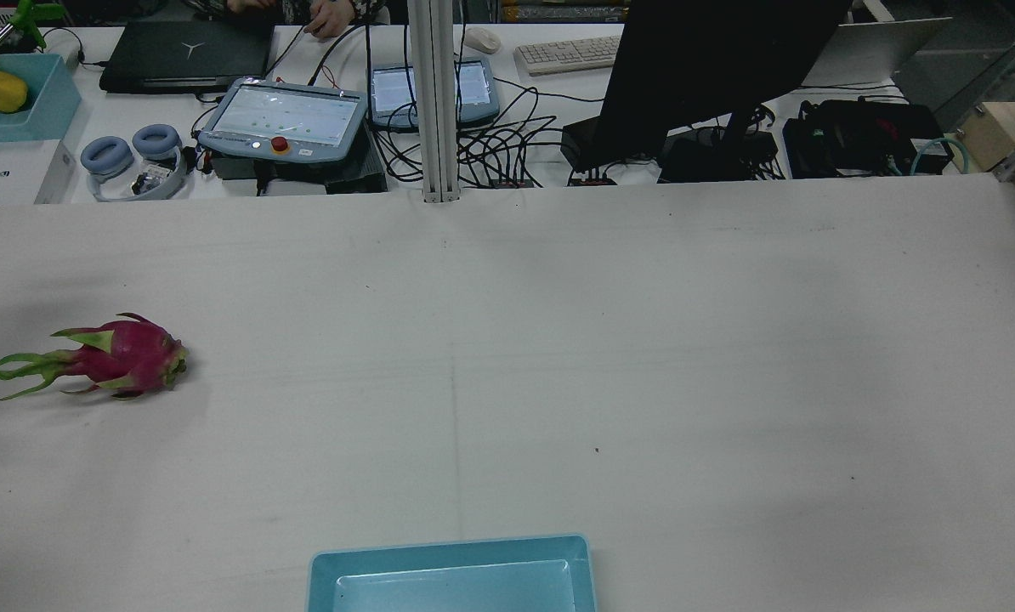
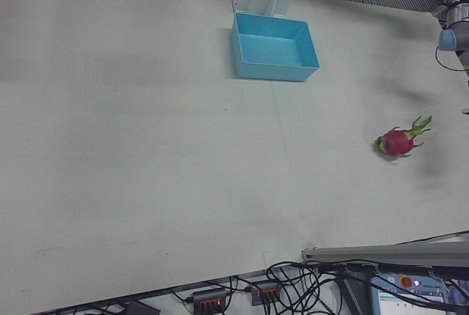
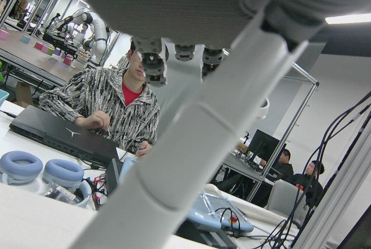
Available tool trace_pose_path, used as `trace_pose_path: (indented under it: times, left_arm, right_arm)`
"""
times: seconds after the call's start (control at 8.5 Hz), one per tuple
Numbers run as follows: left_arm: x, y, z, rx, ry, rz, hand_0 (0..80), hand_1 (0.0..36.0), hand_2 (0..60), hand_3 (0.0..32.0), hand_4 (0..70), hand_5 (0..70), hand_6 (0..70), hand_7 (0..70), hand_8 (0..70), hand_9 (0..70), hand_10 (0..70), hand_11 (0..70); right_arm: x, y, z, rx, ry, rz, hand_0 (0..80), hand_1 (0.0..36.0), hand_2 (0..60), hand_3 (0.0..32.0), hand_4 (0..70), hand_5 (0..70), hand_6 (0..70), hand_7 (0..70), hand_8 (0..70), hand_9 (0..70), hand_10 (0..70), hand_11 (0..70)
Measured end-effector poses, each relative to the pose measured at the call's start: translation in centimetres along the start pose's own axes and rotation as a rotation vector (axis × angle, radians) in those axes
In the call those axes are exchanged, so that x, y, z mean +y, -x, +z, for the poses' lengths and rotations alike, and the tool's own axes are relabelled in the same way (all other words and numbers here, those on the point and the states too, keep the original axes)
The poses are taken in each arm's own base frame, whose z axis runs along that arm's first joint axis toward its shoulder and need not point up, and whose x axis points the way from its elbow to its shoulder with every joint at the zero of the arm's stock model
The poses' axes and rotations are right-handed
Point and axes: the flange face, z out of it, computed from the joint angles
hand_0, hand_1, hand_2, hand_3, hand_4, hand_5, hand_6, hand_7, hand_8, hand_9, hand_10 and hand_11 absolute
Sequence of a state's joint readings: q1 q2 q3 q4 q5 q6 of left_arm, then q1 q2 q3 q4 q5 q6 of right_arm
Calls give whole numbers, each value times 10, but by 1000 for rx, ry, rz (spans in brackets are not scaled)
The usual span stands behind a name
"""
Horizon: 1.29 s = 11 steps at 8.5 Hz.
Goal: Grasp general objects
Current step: 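Reach the left hand down over the pink dragon fruit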
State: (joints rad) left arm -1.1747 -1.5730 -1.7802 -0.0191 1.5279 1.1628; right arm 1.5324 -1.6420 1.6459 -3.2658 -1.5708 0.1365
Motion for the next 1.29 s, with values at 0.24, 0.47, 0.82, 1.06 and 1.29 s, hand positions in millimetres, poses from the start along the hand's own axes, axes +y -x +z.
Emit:
trace_pose_path:
  times: [0.24,0.47,0.82,1.06,1.29]
  left_arm:
    - [41,11,6,-50,19,47,800,360,600,0,0,700,0,352,0,56,0,0]
    - [108,30,14,-111,12,60,800,360,600,0,0,700,0,331,0,52,0,0]
    - [144,28,31,-153,10,113,800,360,600,0,0,700,0,354,0,56,0,0]
    - [162,27,40,-172,13,144,800,360,600,0,0,700,0,338,0,53,0,0]
    - [192,35,45,-201,9,167,800,360,600,0,0,700,0,336,0,53,0,0]
  right_arm:
    - [0,0,0,0,1,0,0,0,0,0,0,0,0,0,0,0,0,0]
    - [0,0,0,0,1,0,0,0,0,0,0,0,0,0,0,0,0,0]
    - [0,0,0,0,1,0,0,0,0,0,0,0,0,0,0,0,0,0]
    - [1,0,0,0,1,-1,0,0,0,0,0,0,0,0,0,0,0,0]
    - [1,0,0,0,1,0,0,0,0,0,0,0,0,0,0,0,0,0]
